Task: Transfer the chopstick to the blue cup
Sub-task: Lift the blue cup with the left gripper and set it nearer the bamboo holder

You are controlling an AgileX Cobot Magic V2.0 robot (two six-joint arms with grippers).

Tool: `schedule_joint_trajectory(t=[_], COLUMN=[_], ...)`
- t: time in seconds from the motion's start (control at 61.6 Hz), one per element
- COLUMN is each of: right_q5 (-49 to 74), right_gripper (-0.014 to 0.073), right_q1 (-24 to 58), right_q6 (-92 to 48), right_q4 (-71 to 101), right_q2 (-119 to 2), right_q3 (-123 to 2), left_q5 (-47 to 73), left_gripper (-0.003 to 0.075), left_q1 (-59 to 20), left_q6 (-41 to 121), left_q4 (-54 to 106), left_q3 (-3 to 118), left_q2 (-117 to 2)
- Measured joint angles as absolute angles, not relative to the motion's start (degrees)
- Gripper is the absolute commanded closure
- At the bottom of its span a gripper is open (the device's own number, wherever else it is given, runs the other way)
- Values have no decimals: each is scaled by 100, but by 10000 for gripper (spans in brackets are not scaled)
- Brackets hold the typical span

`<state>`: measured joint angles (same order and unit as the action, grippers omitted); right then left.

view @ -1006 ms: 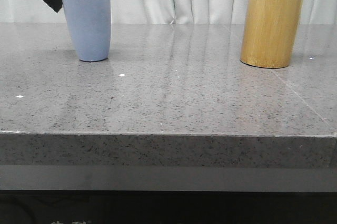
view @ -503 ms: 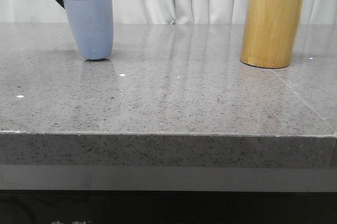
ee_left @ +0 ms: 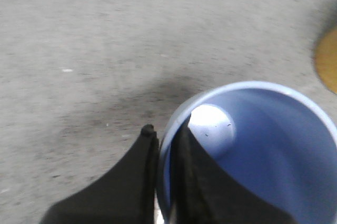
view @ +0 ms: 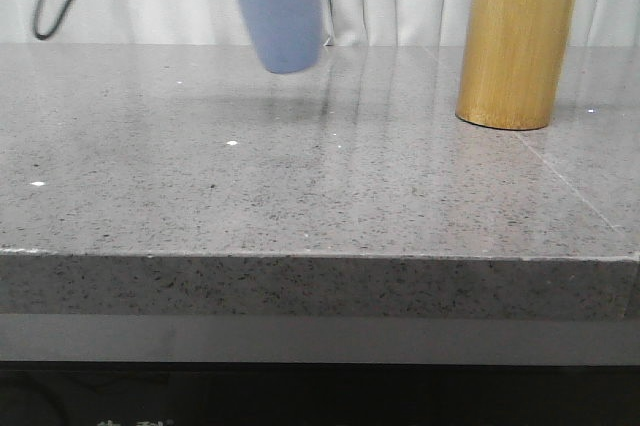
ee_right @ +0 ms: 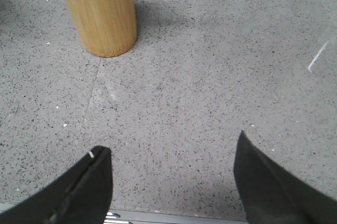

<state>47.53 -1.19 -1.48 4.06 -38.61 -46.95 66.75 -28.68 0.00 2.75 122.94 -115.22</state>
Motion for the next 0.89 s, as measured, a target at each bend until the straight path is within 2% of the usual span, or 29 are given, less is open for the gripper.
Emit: schedule_joint_trajectory(t=[0.195,0.519,0.568,0.779,0.892], right_q5=[4811,4841,4841,4846,4854], right_gripper=[84,84,84,84,84], right_q1=[-119,-119,-119,-119,-119], right_q6=[-148,-148,-148,-148,-148], right_q4=[406,406,406,406,406], right_q2=[-3861,-3861,-3861,-3861,-3861], right_q3=[-4695,-4695,-4695,-4695,-4695], left_q5=[6660,6660,6660,6617,6535], left_gripper=[739,725,691,414,384], left_q1=[-3189,-3219,-3219,-3219,-3219], left_q6=[0,0,0,0,0], left_q4=[275,275,275,264,264], left_q3=[12294,12294,12294,12294,12294], left_q2=[-11753,-11890,-11890,-11890,-11890])
